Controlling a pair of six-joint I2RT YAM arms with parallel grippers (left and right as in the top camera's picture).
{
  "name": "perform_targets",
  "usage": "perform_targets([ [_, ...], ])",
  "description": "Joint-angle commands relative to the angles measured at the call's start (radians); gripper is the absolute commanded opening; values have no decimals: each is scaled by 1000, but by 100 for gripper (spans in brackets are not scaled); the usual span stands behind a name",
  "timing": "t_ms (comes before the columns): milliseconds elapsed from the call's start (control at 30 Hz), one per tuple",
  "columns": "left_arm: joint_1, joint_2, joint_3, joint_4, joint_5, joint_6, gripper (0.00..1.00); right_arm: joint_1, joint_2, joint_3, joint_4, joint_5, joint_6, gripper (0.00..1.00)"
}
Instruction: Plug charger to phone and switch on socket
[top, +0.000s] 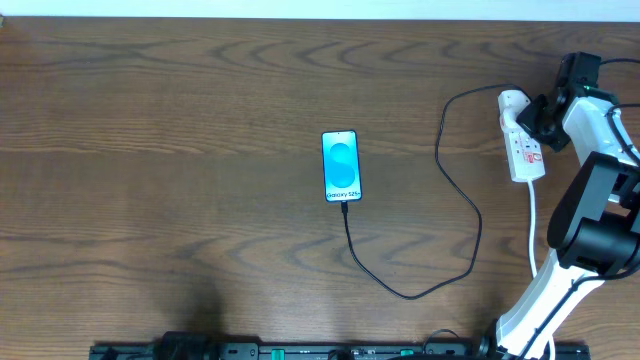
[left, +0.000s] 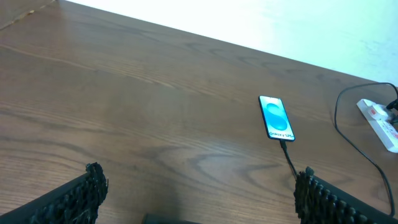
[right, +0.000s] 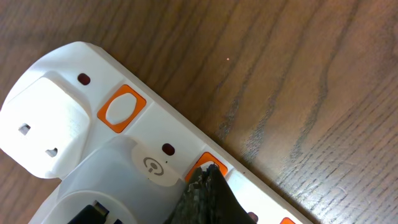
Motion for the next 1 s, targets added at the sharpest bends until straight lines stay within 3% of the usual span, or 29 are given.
perform_targets([
  [0,-5,-11,-2,-2,-9,6,98,69,1,-26,-6,-140,-32,1],
  [600,-5,-11,-2,-2,-9,6,98,135,2,-26,2,-243,-107,1],
  [833,-5,-11,-2,-2,-9,6,98,138,-17,-11,-51,-34,-44,1],
  [967,-5,-11,-2,-2,-9,6,98,130,-116,29,-122,96,3,1],
])
